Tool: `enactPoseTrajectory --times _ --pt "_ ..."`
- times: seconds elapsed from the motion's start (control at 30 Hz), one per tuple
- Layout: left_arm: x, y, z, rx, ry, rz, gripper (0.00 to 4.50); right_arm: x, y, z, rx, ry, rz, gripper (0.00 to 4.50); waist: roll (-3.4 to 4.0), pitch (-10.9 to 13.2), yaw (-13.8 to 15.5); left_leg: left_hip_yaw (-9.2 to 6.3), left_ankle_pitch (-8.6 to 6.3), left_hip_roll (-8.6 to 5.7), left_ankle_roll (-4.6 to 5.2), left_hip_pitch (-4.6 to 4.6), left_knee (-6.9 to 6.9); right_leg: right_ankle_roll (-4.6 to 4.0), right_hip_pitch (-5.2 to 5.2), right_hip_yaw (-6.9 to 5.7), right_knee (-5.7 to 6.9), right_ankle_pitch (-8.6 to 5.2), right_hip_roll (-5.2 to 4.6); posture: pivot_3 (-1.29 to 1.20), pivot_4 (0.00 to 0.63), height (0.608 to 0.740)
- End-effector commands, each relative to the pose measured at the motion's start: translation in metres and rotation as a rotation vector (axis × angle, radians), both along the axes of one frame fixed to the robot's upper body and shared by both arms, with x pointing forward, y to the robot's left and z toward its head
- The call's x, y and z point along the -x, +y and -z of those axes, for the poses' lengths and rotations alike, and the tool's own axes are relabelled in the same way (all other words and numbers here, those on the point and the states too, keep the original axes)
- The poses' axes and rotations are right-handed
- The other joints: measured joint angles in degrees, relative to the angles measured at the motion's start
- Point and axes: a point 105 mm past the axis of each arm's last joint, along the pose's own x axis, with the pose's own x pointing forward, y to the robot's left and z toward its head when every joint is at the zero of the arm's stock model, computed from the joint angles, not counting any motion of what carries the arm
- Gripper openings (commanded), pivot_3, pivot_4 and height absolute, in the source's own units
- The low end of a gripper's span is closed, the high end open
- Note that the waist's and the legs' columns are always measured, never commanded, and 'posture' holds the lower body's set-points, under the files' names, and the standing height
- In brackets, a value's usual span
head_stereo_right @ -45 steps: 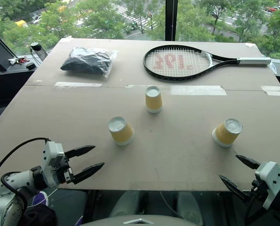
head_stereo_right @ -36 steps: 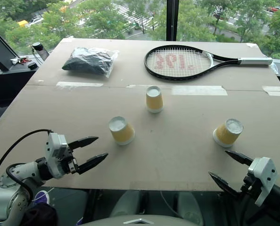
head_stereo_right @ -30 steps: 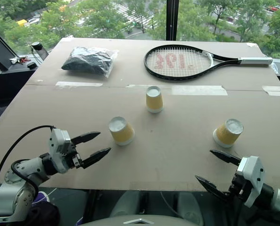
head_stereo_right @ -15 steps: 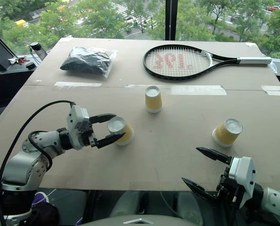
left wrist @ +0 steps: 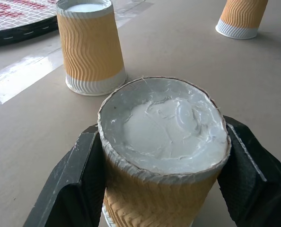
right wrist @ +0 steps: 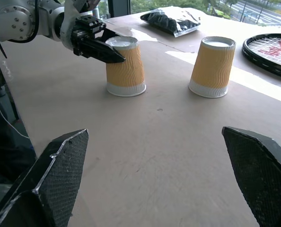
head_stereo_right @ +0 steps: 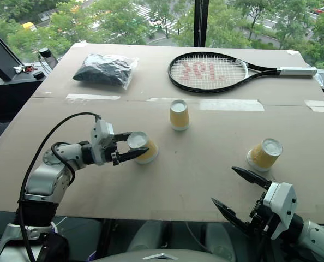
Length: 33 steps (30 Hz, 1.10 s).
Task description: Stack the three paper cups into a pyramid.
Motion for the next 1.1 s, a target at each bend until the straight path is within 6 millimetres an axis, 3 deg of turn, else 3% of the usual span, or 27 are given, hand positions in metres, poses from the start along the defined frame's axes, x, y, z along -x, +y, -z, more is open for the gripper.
enactPoseTrajectory --times 0.03,0.7,1.1 --pt "-0.008 -0.007 0.002 -0.006 -0.019 0.027 2.54 0.002 0.005 -0.009 0.001 -0.056 -0.002 4.50 0.00 0.00 0.02 0.00 0.00 -0.01 0.00 0.00 0.01 0.00 0.00 0.01 0.00 0.00 0.00 0.00 0.150 0.740" --pt "-0.053 -0.080 -0.017 0.039 -0.076 0.168 2.54 -0.004 0.001 -0.012 0.026 -0.095 0.060 4.50 -0.04 0.01 -0.09 -0.13 0.01 -0.06 0.01 -0.12 0.17 0.06 0.02 0.01 0.02 0.03 0.40 0.00 0.150 0.740" --pt "-0.055 -0.088 -0.016 0.009 -0.053 0.144 2.54 0.000 -0.002 -0.007 0.033 -0.080 0.067 4.50 -0.04 0.01 -0.09 -0.15 0.01 -0.06 0.01 -0.13 0.18 0.07 0.00 0.02 0.04 0.03 0.41 0.00 0.150 0.740"
